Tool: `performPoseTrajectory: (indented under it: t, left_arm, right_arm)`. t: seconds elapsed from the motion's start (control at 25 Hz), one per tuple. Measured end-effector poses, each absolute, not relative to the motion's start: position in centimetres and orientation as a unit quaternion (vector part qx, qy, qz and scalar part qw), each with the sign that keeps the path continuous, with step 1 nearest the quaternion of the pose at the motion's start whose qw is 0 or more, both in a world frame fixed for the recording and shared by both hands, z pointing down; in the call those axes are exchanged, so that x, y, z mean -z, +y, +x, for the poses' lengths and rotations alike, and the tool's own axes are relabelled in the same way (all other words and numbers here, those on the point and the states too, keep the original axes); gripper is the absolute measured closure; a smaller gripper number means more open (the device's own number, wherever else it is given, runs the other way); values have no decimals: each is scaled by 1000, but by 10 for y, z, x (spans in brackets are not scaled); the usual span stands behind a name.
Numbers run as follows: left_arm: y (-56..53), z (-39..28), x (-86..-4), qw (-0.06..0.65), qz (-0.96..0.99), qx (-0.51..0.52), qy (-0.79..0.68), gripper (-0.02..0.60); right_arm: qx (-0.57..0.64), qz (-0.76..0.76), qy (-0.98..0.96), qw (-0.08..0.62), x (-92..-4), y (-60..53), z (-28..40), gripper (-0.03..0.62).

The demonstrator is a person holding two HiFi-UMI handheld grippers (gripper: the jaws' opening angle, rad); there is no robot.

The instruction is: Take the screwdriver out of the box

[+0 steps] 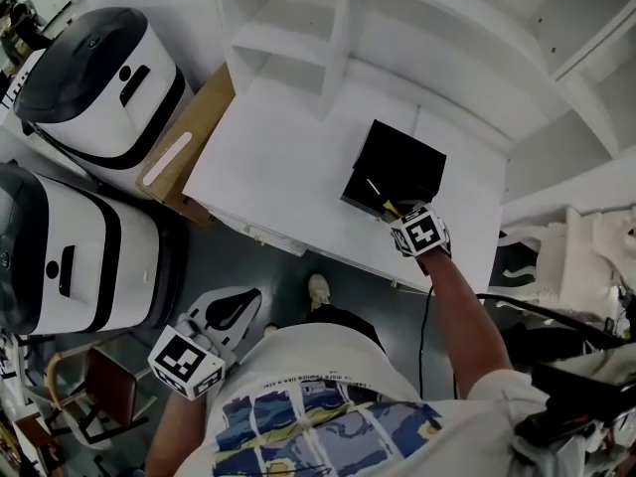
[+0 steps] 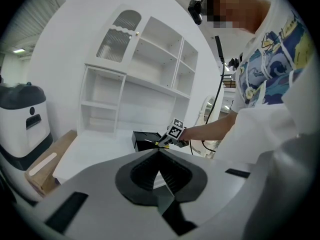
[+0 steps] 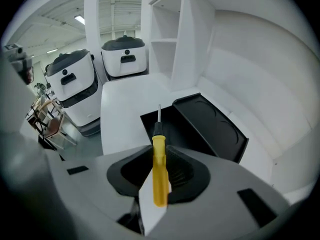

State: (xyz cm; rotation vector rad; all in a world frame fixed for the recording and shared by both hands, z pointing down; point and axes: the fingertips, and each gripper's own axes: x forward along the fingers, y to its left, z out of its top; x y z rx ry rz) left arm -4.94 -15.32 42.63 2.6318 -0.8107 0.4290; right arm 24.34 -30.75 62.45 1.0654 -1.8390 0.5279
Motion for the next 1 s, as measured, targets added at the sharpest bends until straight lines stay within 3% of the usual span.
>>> performPoseTrajectory:
  t: [1.0]
  left_arm:
    - [-59,-104,-432,181,948,-121,-234,568]
  right_arm:
    - [-187,474,-782,358,-526,-164,133,496]
